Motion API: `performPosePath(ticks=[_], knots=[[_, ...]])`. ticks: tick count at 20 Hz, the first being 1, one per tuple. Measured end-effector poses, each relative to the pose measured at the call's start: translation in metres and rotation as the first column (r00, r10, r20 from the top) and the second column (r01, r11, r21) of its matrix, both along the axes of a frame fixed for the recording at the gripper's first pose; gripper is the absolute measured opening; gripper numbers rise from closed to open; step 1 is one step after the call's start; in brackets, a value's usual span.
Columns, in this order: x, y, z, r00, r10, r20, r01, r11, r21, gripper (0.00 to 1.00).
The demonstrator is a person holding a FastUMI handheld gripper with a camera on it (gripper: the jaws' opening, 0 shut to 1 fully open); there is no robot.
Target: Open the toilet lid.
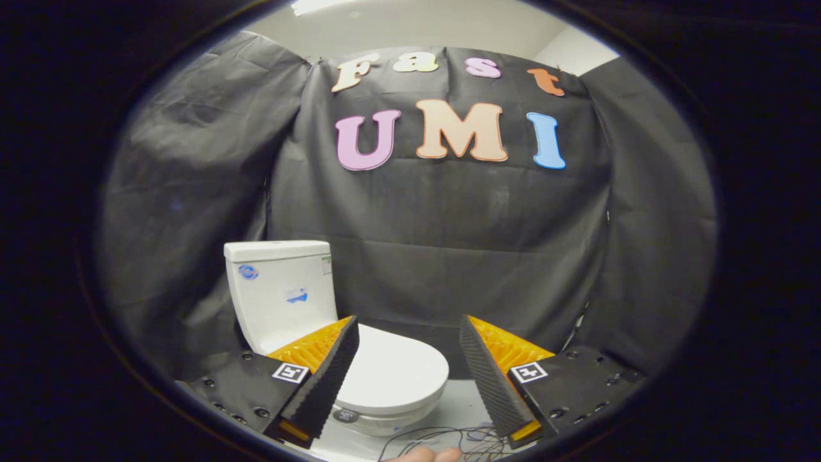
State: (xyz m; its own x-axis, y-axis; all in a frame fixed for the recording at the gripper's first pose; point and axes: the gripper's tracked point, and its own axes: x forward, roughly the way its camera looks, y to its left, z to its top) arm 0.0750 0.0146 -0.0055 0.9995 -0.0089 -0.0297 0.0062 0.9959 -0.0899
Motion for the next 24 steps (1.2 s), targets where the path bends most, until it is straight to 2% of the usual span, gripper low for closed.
performPosePath(ticks=[2,5,10,14,18,21,24], knots=[[0.013,0.013,0.008,0.999,0.024,0.041,-0.026,0.998,0.049,0.98],[0.028,0.018,-0.004,0.998,0.006,0.057,-0.008,0.999,0.043,0.99],[0.039,0.049,-0.062,0.998,0.049,-0.044,-0.042,0.988,0.146,0.99],[0.044,0.052,-0.136,0.989,-0.018,-0.149,0.047,0.980,0.195,0.98],[0.037,0.058,-0.212,0.958,-0.027,-0.284,0.122,0.940,0.320,0.98],[0.030,0.056,-0.247,0.931,-0.035,-0.362,0.190,0.896,0.402,0.98],[0.016,0.048,-0.265,0.915,-0.052,-0.401,0.264,0.829,0.493,0.98]])
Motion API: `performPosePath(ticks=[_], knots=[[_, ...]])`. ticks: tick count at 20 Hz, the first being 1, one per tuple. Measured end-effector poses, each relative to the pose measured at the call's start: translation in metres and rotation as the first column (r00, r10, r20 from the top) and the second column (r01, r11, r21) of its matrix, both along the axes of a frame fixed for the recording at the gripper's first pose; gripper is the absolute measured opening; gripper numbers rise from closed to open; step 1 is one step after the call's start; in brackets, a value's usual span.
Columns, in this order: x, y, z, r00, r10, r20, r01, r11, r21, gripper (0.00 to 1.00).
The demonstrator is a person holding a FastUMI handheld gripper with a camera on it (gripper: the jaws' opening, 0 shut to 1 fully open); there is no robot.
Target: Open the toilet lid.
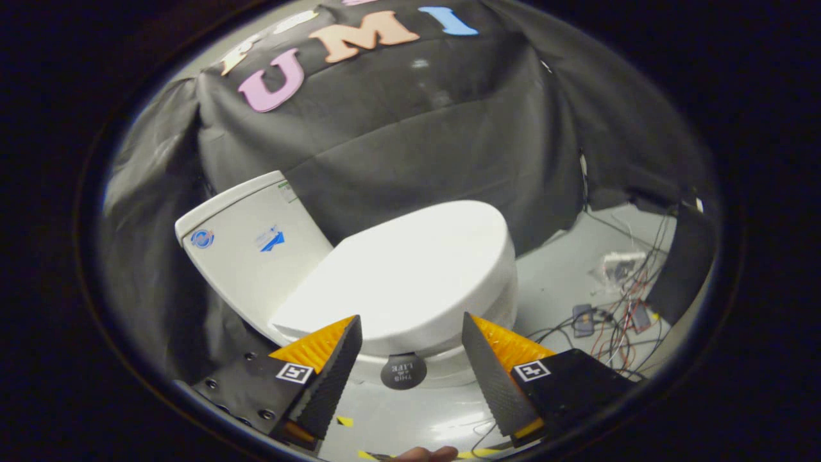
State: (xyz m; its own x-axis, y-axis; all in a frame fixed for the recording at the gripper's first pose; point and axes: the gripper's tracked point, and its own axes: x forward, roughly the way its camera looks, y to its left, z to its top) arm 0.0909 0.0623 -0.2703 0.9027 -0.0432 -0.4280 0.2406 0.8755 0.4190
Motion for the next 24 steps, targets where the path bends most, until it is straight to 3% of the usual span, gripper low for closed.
performPosePath(ticks=[3,5,7,11,13,17,21,23,24], knots=[[-0.015,-0.005,-0.022,0.994,-0.100,-0.033,0.105,0.977,0.185,0.97],[-0.016,-0.003,-0.041,0.991,-0.128,-0.027,0.130,0.951,0.279,0.97],[-0.018,0.002,-0.054,0.987,-0.146,-0.061,0.158,0.916,0.369,0.96],[-0.020,0.006,-0.073,0.981,-0.161,-0.112,0.194,0.882,0.429,0.97],[-0.013,0.018,-0.073,0.984,-0.144,-0.109,0.180,0.836,0.518,0.97],[0.008,0.036,-0.066,0.987,-0.135,-0.086,0.159,0.755,0.636,0.76],[0.010,0.052,-0.064,0.993,-0.077,-0.089,0.117,0.763,0.636,0.55],[0.011,0.061,-0.066,0.995,-0.047,-0.092,0.097,0.749,0.656,0.45],[0.011,0.055,-0.068,0.993,-0.081,-0.088,0.120,0.739,0.663,0.45]])
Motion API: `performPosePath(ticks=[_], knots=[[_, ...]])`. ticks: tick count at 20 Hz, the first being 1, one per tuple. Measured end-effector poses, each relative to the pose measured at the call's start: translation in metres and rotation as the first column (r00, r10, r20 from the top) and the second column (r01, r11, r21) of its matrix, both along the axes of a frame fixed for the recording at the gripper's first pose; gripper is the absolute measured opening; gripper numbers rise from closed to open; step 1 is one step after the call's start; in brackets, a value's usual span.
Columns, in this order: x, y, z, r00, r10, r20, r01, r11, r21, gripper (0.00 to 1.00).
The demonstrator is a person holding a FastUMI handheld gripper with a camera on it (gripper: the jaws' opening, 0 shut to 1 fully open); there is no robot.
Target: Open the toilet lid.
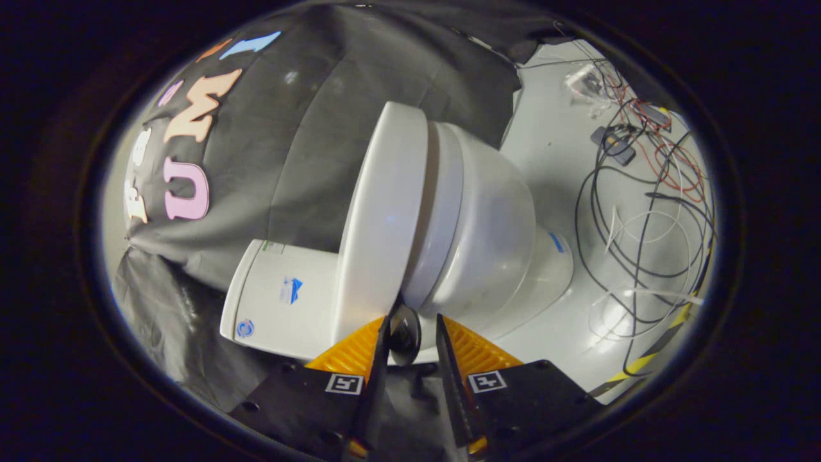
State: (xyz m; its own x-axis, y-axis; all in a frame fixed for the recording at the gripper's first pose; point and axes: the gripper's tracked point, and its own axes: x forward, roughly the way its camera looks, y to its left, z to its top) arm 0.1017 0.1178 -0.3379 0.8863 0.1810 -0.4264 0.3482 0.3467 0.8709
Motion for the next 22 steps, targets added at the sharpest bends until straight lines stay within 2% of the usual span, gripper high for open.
performPosePath(ticks=[1,3,5,7,8,9,11,14,22], knots=[[0.012,0.004,0.009,0.999,-0.023,0.047,0.019,0.998,0.067,0.34],[0.010,0.003,0.007,0.998,-0.019,0.052,0.012,0.993,0.120,0.12],[0.009,0.005,0.010,0.999,-0.023,0.043,0.016,0.987,0.157,0.12],[0.005,0.000,0.017,0.999,-0.012,0.047,0.005,0.990,0.140,0.12],[0.022,0.009,0.009,0.999,-0.018,0.030,0.014,0.993,0.116,0.12],[0.008,0.003,0.012,1.000,-0.007,0.015,0.005,0.995,0.102,0.01],[0.010,0.003,0.016,0.999,-0.044,-0.009,0.045,0.990,0.131,0.01],[0.009,0.001,0.022,0.998,-0.049,-0.038,0.051,0.997,0.060,0.00],[0.017,0.011,0.094,1.000,-0.026,0.017,0.028,0.995,-0.094,0.00]])
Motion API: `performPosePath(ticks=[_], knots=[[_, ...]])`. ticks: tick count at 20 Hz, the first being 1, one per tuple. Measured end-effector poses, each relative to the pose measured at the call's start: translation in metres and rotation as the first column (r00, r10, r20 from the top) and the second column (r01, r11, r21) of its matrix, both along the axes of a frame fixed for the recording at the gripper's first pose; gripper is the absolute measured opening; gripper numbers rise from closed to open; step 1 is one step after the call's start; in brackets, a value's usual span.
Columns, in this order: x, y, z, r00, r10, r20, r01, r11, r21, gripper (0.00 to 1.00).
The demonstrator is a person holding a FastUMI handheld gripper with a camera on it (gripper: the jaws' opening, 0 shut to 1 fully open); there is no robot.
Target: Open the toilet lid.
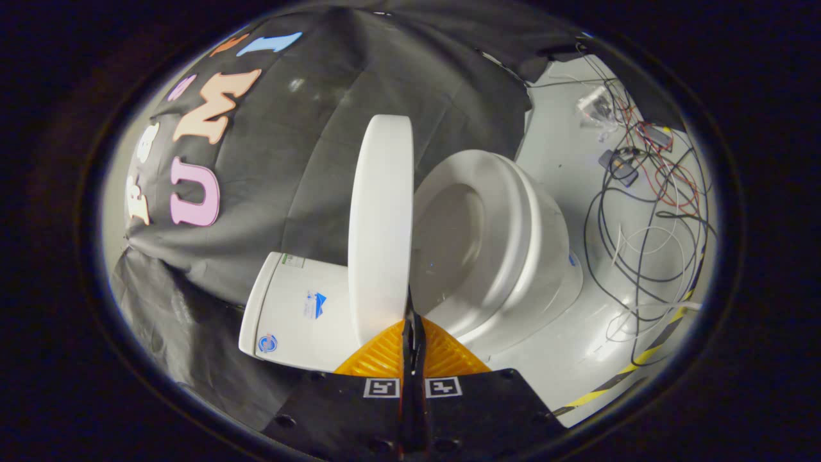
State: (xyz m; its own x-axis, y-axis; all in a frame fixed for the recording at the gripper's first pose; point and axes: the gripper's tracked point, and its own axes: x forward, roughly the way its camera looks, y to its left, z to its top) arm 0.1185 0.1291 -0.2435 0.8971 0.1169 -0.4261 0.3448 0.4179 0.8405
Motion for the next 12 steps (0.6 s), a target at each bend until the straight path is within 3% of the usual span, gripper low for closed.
performPosePath(ticks=[5,12], knots=[[0.006,0.010,0.034,0.998,0.058,0.000,-0.058,0.989,-0.137,0.00],[0.017,0.028,0.072,0.999,0.039,-0.022,-0.042,0.978,-0.206,0.00]])
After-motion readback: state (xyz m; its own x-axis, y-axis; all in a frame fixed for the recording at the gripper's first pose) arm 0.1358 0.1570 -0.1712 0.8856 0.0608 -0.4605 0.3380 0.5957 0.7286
